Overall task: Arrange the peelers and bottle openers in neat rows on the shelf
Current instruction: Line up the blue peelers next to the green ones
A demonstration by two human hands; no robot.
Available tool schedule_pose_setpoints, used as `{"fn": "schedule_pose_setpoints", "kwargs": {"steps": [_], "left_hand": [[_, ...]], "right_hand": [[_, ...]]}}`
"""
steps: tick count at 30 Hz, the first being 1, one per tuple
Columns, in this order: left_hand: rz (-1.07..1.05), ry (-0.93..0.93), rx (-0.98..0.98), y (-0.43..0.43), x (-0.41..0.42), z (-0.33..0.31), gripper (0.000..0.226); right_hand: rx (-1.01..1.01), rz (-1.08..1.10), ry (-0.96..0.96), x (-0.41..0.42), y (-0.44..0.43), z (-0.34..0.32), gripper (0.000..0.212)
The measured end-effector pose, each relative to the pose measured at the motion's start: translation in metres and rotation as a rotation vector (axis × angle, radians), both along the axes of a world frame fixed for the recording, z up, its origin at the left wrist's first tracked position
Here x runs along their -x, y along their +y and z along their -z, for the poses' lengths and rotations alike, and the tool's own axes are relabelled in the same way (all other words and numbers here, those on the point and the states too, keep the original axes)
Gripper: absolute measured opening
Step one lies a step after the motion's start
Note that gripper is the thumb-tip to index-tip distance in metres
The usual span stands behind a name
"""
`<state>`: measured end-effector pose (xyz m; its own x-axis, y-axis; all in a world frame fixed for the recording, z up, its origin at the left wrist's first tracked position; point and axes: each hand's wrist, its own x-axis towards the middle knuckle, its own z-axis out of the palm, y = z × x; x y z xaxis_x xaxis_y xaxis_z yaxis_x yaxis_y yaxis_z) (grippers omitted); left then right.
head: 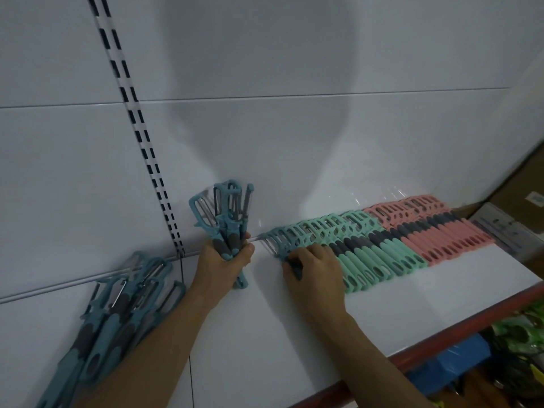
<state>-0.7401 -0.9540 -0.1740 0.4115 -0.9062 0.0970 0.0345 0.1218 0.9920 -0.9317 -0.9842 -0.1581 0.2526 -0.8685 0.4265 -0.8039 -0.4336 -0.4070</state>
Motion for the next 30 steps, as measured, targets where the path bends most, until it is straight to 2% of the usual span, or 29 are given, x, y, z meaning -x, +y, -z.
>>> {"fn": "schedule_pose_setpoints", "kwargs": {"steps": [3, 5, 7, 9, 12, 13, 14, 15, 17, 19, 20, 21, 23, 25, 28, 30], "left_hand": [[0.165, 0.014, 0.076, 0.004, 0.005, -0.011, 0.034], [0.273, 0.04, 0.14, 0.006, 0.009, -0.017, 0.034], [0.264, 0.051, 0.168, 0.007, 0.009, -0.017, 0.035], [0.239, 0.074, 0.174, 0.007, 0.007, -0.015, 0.026], [0.156, 0.038, 0.156, 0.006, 0.005, -0.012, 0.017], [0.097, 0.036, 0.146, 0.005, 0.005, -0.009, 0.015], [0.039, 0.055, 0.137, 0.005, 0.005, -0.008, 0.014], [-0.012, 0.068, 0.129, 0.005, 0.005, -0.008, 0.016], [-0.092, 0.004, 0.135, 0.004, 0.003, -0.006, 0.027], [-0.099, -0.087, 0.143, 0.003, 0.002, -0.004, 0.019], [-0.085, -0.099, 0.138, 0.003, 0.002, -0.005, 0.01], [-0.075, -0.104, 0.128, 0.003, 0.002, -0.005, 0.01], [-0.073, -0.11, 0.095, 0.002, 0.0, -0.004, 0.019], [-0.088, -0.114, 0.067, 0.001, -0.003, -0.002, 0.015], [-0.097, -0.093, 0.032, 0.0, -0.005, 0.003, 0.007], [-0.089, -0.094, 0.021, -0.001, -0.005, 0.004, 0.007]], "right_hand": [[-0.03, -0.17, -0.23, -0.015, -0.001, -0.021, 0.024], [-0.206, -0.396, -0.374, -0.029, -0.008, -0.034, 0.028], [-0.388, -0.489, -0.465, -0.041, -0.012, -0.04, 0.023], [-0.507, -0.428, -0.692, -0.049, -0.013, -0.04, 0.019], [-0.49, -0.259, -1.085, -0.056, -0.008, -0.043, 0.018], [-0.467, -0.214, -1.163, -0.056, -0.007, -0.044, 0.019], [-0.422, -0.166, -1.151, -0.055, -0.009, -0.045, 0.02], [-0.357, -0.122, -1.056, -0.052, -0.01, -0.044, 0.021], [-0.225, -0.079, -0.735, -0.04, -0.011, -0.038, 0.017], [-0.123, -0.093, -0.473, -0.026, -0.009, -0.033, 0.01], [-0.087, -0.088, -0.376, -0.021, -0.006, -0.031, 0.018], [-0.076, -0.085, -0.312, -0.016, -0.003, -0.028, 0.031], [-0.105, -0.081, -0.256, -0.01, 0.003, -0.022, 0.05], [-0.15, -0.074, -0.267, -0.009, 0.007, -0.019, 0.054], [-0.112, -0.09, -0.228, -0.01, 0.008, -0.016, 0.029], [-0.066, -0.101, -0.168, -0.012, 0.008, -0.013, 0.021]]}}
